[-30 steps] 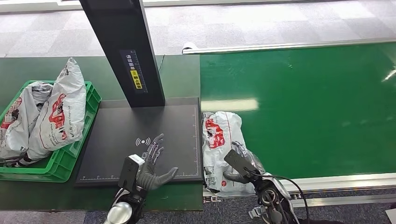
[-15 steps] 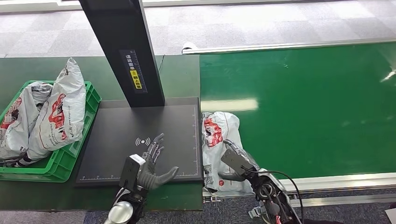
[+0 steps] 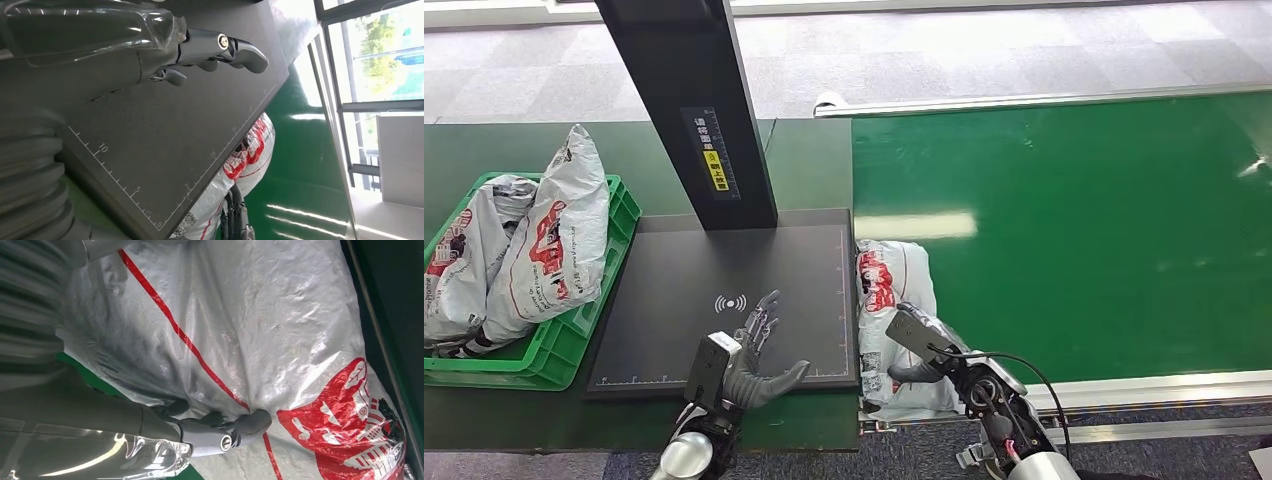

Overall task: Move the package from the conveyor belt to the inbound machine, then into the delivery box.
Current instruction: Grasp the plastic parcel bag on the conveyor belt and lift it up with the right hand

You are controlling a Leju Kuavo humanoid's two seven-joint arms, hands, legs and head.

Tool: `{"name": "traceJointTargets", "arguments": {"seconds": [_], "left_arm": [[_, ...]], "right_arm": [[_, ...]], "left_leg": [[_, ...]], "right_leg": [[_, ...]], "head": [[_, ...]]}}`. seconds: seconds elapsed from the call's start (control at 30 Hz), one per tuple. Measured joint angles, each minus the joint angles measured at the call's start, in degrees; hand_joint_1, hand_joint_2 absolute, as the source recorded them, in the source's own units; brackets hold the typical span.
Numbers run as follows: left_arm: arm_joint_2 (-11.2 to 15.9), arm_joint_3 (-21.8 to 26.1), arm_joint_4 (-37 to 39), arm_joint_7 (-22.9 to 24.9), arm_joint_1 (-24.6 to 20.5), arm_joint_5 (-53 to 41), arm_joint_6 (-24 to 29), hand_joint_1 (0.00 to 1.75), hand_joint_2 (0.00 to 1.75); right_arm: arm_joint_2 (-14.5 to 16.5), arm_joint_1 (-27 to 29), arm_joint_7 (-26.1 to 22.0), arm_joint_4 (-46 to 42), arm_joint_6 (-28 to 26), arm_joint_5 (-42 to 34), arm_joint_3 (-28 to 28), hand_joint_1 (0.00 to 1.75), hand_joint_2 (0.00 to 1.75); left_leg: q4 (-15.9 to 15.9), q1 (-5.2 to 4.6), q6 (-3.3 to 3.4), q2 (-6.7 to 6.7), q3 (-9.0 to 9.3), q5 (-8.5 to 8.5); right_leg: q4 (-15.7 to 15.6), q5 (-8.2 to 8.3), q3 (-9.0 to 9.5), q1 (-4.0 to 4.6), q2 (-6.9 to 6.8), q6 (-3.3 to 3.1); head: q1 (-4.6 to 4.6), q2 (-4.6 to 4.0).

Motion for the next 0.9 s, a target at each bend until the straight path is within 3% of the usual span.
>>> {"name": "traceJointTargets", "arguments": {"seconds": [0.1,0.23,0.43,0.9], "left_arm": [[0.00,-0.03,0.11,0.04,-0.08,0.08,0.00,0.00,1.75],[0.00,-0.11,0.43,0.29,-0.19,0.39,0.01,0.00,1.75],[0.04,-0.05,0.37,0.72,0.02,0.49,0.47,0.00,1.75],[0.48,0.44,-2.15,0.92,2.48,-0.01,1.62,0.00,1.75]], "right_arm": [[0.06,-0.68,2.33,1.18,-0.68,0.92,0.27,1.75,1.75],[0.32,-1.81,4.94,2.85,-2.26,1.96,0.65,1.75,1.75],[0.31,-2.34,5.09,3.17,-3.09,1.77,0.67,1.75,1.75],[0.17,2.85,-5.15,-8.00,-4.26,-8.37,-1.51,1.75,1.75]], "left_leg": [[0.00,0.00,0.00,0.00,0.11,0.00],[-0.01,0.00,0.00,-0.01,0.31,-0.01],[0.00,-0.01,0.01,-0.01,0.40,-0.01],[-0.01,0.00,0.00,-0.02,0.14,-0.02]], "right_leg": [[0.00,0.00,0.10,0.00,0.00,0.00],[-0.01,-0.02,0.32,0.00,-0.01,0.00],[-0.01,-0.02,0.44,-0.01,-0.02,0.01],[-0.01,-0.02,0.18,0.00,-0.02,0.01]], "head": [[0.00,0.00],[0.01,0.00],[0.02,0.00],[0.01,0.00]]}}
